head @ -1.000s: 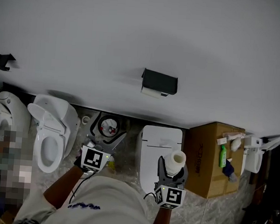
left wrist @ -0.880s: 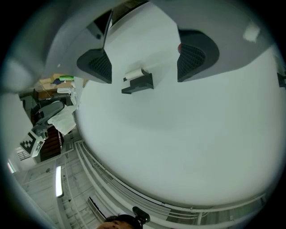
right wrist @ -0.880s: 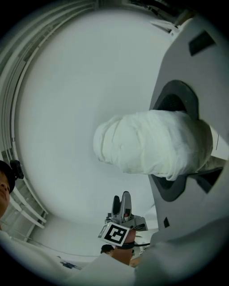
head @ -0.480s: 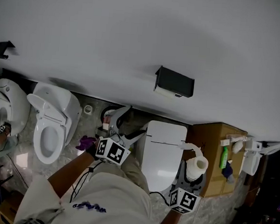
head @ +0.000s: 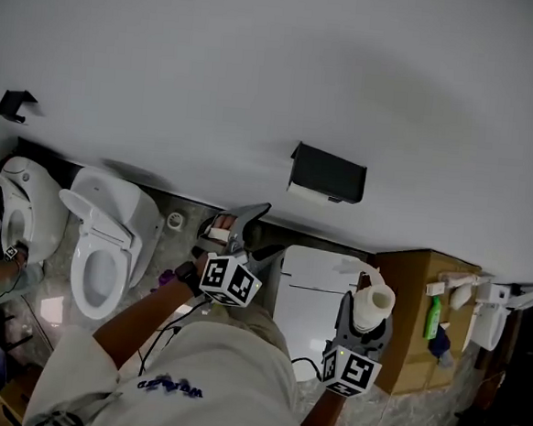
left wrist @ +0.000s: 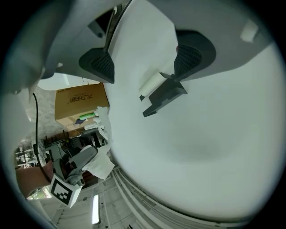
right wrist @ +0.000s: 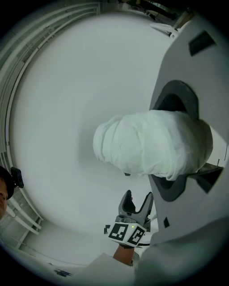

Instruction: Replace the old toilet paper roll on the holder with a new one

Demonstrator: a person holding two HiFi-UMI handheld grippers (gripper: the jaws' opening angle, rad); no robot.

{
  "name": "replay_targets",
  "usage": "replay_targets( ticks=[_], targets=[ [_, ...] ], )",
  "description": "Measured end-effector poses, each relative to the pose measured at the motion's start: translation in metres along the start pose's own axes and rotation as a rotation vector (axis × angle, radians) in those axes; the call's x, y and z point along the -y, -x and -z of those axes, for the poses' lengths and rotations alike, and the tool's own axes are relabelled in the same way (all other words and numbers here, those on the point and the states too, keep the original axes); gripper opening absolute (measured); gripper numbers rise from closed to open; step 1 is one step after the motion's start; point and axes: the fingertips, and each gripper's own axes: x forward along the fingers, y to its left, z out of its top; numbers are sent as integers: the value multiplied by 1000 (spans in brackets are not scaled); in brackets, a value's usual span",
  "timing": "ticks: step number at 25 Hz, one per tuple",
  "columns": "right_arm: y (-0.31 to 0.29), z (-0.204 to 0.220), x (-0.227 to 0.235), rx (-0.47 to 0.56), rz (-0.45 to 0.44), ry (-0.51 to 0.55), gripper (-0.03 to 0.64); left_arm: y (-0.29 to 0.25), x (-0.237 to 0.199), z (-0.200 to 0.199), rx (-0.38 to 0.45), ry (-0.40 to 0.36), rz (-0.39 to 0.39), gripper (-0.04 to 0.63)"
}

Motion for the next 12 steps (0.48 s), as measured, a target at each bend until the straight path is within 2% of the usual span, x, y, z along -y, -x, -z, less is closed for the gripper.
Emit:
replay_targets(
  ticks=[8, 12],
  targets=[
    [-46, 7, 38, 18, -3, -29, 304, -49, 12, 11, -109, -46, 36, 399],
    [-68, 12, 48, 27, -16, -55, 304, -69, 6, 9, -128, -139, 10, 392]
  ],
)
